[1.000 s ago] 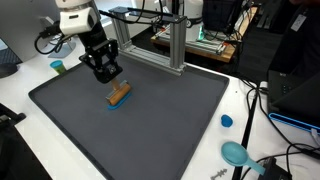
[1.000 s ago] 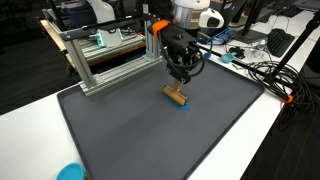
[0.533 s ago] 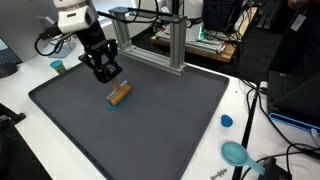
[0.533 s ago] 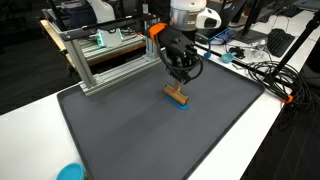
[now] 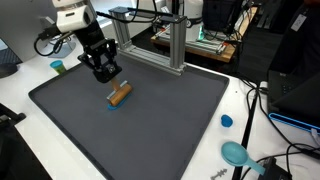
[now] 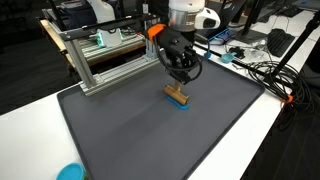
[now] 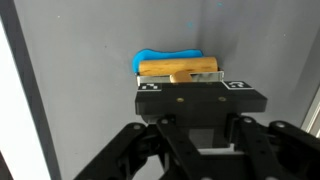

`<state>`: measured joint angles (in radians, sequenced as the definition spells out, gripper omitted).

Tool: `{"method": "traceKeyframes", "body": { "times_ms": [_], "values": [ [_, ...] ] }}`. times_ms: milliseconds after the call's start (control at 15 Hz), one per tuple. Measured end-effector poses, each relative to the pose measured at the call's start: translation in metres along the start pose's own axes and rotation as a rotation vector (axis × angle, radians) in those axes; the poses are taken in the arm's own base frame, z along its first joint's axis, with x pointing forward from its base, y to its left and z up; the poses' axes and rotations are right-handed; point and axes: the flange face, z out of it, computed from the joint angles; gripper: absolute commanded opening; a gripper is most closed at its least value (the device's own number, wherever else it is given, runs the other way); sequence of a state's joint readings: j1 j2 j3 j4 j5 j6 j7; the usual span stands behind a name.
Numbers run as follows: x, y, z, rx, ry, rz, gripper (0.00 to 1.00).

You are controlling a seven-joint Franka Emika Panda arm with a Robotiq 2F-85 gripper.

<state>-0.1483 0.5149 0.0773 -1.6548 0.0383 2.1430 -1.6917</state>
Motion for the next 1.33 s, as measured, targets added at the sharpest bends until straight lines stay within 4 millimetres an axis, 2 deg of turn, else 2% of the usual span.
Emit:
{"method": "traceKeyframes", "body": {
  "times_ms": [67,600,800,1067,1200,1333],
  "values": [
    [0.0,0.0,0.0,0.0,0.0,0.0,0.22],
    [0.005,0.0,0.0,0.003,0.021,-0.004,0.22],
    [0.016,0.0,0.01,0.019,0.061,-0.008,0.22],
    [0.026,0.001,0.012,0.024,0.1,-0.006,0.22],
    [0.028,0.0,0.01,0.022,0.107,-0.005,0.22],
    [0.023,0.0,0.0,0.013,0.101,0.006,0.22]
  ]
}}
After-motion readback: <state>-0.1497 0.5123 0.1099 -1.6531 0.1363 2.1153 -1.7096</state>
